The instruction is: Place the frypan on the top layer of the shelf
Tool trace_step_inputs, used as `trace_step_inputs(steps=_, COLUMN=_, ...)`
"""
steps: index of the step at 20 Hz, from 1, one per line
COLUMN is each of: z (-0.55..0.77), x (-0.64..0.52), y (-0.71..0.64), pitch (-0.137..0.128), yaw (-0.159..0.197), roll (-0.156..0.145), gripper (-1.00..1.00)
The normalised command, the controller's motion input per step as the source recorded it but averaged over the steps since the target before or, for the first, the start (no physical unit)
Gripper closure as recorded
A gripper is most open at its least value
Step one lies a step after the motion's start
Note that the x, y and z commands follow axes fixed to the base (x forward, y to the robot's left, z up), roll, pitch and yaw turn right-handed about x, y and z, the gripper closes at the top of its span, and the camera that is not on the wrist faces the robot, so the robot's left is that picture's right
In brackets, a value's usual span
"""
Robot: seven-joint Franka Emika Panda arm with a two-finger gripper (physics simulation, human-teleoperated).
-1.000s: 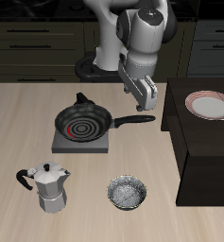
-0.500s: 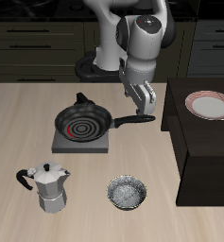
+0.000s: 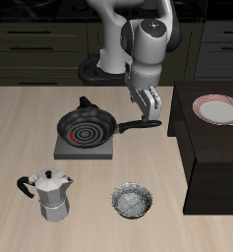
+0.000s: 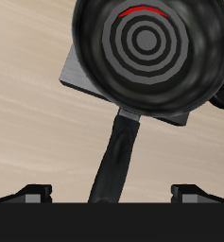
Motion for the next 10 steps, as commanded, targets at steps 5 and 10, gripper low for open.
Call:
trace_step_inputs(steps=5, z=-0.14, x=0.03, y=0.01, pitch=0.021, yaw=-0.015, roll=0.005, gripper=-1.00)
trace_step_inputs(steps=10, z=-0.12, x=-0.04, y=0.04, pitch=0.003, yaw=0.018, roll=0.003, gripper=-1.00)
